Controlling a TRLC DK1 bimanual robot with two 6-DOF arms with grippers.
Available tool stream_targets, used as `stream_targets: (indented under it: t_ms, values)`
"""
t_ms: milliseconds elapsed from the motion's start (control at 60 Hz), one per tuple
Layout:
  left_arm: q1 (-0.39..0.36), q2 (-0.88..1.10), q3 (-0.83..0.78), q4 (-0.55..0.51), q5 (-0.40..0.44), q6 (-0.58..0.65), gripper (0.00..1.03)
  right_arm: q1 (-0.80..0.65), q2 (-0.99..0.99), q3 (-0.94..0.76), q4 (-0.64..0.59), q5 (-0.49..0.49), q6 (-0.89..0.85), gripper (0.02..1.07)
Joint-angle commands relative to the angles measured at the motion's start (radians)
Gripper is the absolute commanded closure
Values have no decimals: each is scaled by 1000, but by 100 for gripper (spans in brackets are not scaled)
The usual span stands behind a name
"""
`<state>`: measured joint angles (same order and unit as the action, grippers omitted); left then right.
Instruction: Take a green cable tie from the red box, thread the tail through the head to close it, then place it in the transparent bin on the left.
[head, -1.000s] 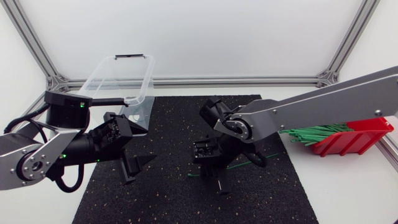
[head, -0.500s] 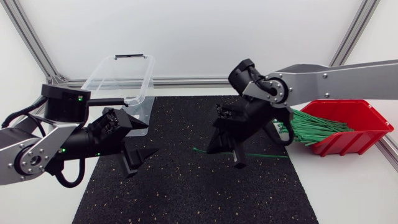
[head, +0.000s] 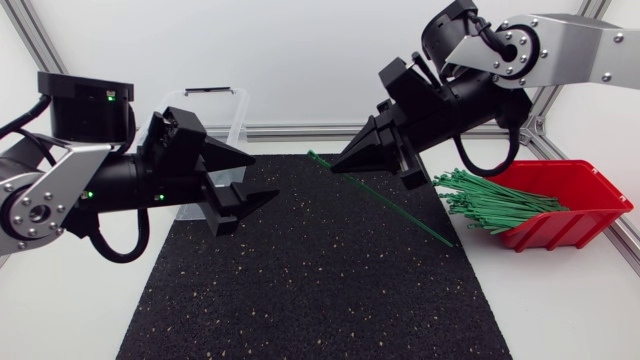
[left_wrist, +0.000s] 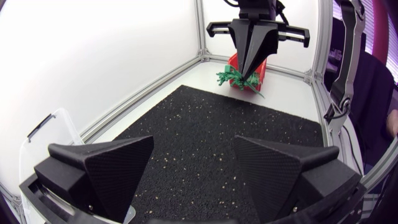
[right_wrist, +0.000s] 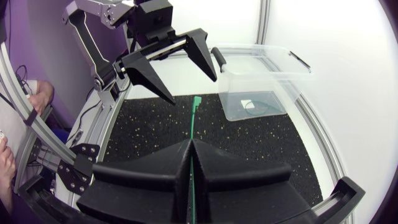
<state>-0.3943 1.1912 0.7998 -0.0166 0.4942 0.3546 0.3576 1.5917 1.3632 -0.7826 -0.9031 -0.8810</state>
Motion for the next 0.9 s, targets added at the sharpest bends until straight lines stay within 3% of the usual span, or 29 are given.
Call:
stream_targets:
  t_ms: [0, 250, 633, 700, 883]
  values:
    - [-8, 13, 53, 14, 27, -82, 14, -19, -12, 25, -9, -37, 43, 101]
    - [-38, 42, 101, 109, 38, -243, 14, -83, -7, 13, 28, -151, 100, 101]
    - [-18, 137, 127, 260, 280, -365, 22, -123, 5, -52, 83, -293, 106, 101]
    - [0, 163, 133, 290, 368, -382, 22, -121, 11, -69, 106, -312, 106, 101]
    - [25, 243, 154, 366, 442, -388, 27, -126, 36, -84, 146, -365, 106, 101]
